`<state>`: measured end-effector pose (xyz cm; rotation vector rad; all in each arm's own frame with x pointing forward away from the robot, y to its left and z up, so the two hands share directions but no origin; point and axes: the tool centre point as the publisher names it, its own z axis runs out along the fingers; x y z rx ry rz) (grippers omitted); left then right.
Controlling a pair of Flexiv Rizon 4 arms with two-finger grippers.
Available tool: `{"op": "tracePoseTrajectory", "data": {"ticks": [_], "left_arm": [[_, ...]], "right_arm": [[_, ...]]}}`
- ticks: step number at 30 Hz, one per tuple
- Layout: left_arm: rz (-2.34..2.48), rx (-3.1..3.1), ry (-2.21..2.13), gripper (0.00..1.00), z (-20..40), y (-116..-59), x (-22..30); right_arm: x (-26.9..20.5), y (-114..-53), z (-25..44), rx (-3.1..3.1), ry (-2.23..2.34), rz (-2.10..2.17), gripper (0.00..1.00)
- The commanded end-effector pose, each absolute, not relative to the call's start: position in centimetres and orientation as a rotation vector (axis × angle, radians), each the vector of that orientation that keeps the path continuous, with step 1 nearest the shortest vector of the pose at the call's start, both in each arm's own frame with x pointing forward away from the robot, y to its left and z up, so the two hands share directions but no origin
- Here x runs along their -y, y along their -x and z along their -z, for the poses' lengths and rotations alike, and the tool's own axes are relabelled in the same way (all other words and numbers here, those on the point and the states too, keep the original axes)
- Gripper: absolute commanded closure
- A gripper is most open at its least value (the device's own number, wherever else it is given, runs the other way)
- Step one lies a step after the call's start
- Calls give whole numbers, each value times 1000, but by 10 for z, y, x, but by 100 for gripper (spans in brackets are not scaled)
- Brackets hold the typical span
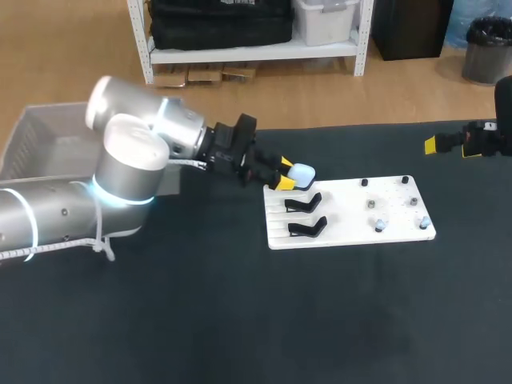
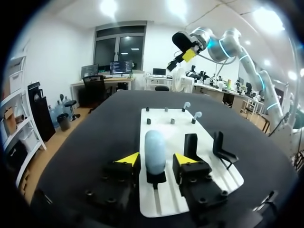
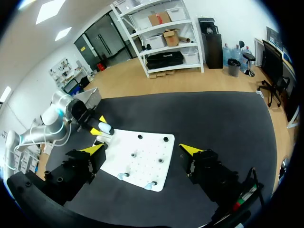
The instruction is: Pick up each earbud case from the left stands, insert the matching earbuds, close the lid, and place the case in the box.
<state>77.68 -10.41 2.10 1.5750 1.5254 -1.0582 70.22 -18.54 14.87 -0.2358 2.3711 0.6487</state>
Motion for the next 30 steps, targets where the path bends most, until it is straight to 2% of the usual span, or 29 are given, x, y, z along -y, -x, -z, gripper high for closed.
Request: {"op": "tracePoseTrajectory", "data": {"ticks": [1, 19, 26, 30], "left_arm": [[1058, -1519, -1572, 58, -17, -781, 108], [1057, -1513, -1563, 58, -14, -781, 112], [1055, -1506, -1561, 65, -15, -781, 113], [1054, -1503, -1563, 74, -15, -781, 113]], "right_arm": [[186, -701, -149, -2372, 237, -649, 0], [186, -701, -149, -2372, 237, -649, 0], [186, -701, -149, -2372, 237, -649, 0], [186, -701, -149, -2372, 237, -649, 0]]}}
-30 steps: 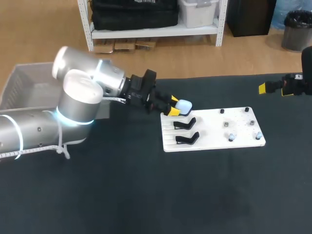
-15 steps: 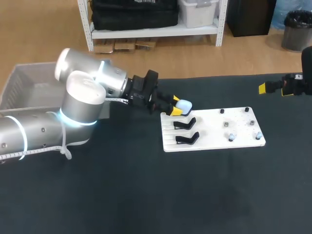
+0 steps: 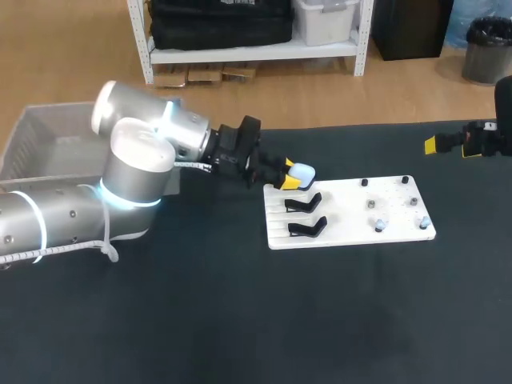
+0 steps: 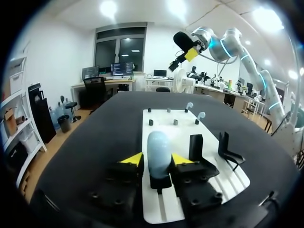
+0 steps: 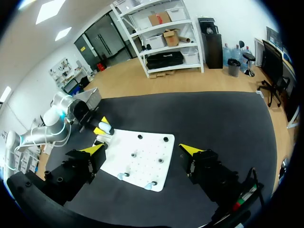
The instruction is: Pick up each earbud case from the left stands, insert the matching earbuds, close the lid, and place the case in the box.
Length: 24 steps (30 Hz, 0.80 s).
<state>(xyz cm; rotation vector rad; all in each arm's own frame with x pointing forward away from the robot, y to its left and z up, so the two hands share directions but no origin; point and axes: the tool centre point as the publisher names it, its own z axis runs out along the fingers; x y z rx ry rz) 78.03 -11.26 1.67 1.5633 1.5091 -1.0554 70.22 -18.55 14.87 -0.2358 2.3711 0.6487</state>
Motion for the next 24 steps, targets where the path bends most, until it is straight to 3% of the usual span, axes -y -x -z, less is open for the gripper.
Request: {"op": "tracePoseTrajectory", "data": {"ticks": [1, 3, 5, 6, 24], "left_arm": [[1053, -1503, -1563, 76, -15, -781, 113], [1053, -1501, -1564, 84, -15, -780, 113], [1052, -1500, -1563, 99, -16, -780, 113], [1051, -1499, -1561, 100, -16, -780, 112], [1017, -1299, -1394, 100, -103, -747, 111]], "right_arm": [[186, -701, -149, -2372, 237, -649, 0], [186, -701, -149, -2372, 237, -649, 0], [186, -701, -149, -2372, 237, -649, 0], [186, -701, -149, -2372, 237, -649, 0], [186, -701, -149, -2372, 237, -649, 0]]}}
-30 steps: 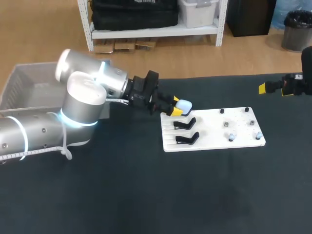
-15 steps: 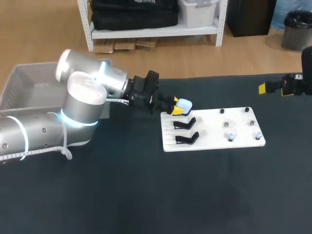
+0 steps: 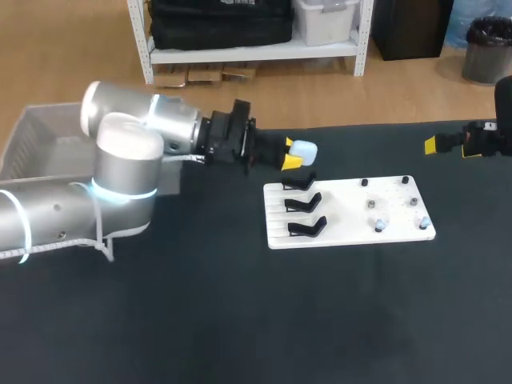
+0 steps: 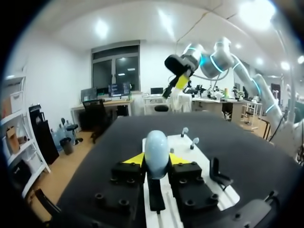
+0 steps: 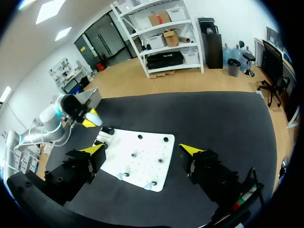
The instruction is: Pick up each earbud case from the left stands, insert the matching earbuds, close the lid, and place the case in the box.
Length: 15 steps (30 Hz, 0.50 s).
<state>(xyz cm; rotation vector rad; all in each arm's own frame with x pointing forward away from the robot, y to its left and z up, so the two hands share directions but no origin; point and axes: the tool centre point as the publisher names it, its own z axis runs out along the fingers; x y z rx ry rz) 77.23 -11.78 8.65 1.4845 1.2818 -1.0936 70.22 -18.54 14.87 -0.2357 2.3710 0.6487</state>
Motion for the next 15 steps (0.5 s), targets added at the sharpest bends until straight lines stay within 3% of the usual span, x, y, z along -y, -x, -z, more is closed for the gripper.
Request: {"op": "tracePoseTrajectory", "data": {"ticks": [1, 15], "left_arm": [[1017, -1292, -1382, 100, -109, -746, 111], [1033, -1265, -1360, 100, -128, -740, 110]], "right_arm": [[186, -701, -149, -2372, 237, -649, 0], [186, -701, -149, -2372, 237, -649, 0]]}}
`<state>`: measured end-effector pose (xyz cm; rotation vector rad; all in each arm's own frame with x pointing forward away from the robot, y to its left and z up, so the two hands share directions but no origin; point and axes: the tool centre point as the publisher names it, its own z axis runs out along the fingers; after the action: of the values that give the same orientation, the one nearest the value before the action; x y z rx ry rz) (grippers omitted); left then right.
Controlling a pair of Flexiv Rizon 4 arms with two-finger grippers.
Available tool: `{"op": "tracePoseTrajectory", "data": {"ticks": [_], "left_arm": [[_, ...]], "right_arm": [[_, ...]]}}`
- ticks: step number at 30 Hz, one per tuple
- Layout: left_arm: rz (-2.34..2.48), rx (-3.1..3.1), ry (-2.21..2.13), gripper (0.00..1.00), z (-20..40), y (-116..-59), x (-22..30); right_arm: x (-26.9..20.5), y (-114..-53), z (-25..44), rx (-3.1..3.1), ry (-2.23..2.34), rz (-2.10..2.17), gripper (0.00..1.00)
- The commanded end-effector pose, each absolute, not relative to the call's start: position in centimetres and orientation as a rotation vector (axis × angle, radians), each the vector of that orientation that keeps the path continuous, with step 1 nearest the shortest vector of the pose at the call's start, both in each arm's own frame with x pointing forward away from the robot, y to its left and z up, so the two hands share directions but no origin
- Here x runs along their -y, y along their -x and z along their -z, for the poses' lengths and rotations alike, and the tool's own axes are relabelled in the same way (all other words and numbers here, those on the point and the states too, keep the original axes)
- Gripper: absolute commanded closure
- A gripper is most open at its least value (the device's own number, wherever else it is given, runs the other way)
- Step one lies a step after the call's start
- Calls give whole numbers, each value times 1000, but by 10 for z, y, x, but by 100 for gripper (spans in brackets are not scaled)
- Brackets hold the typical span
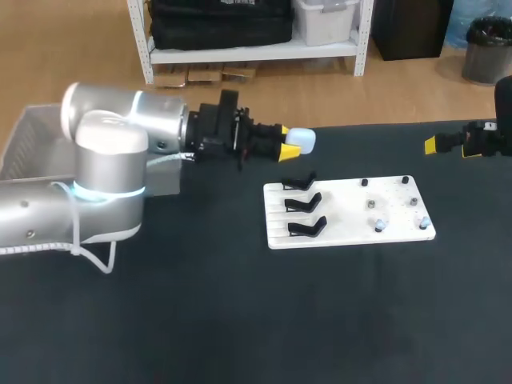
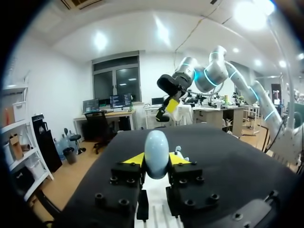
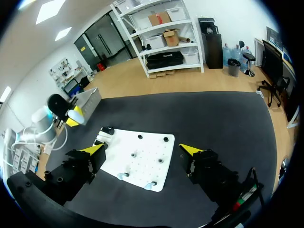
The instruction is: Pick up each earbud case from the left stands, insert the matching earbuds, close the lid, and place the case in the box.
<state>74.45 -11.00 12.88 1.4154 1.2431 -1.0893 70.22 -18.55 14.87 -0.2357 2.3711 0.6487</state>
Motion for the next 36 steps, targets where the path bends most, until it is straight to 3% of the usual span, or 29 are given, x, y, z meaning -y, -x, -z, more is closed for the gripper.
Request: {"op": "tracePoseTrajectory", "data": {"ticks": [1, 24, 36], "left_arm": [[1033, -1265, -1360, 100, -128, -740, 110], [1116, -1294, -1233, 100, -123, -707, 101], [1132, -1237, -1248, 100, -122, -703, 115]], "right_arm": [[186, -701, -149, -2372, 237, -649, 0], [186, -701, -150, -2376, 237, -655, 0], [142, -675, -166, -2398, 356, -769, 0]]}}
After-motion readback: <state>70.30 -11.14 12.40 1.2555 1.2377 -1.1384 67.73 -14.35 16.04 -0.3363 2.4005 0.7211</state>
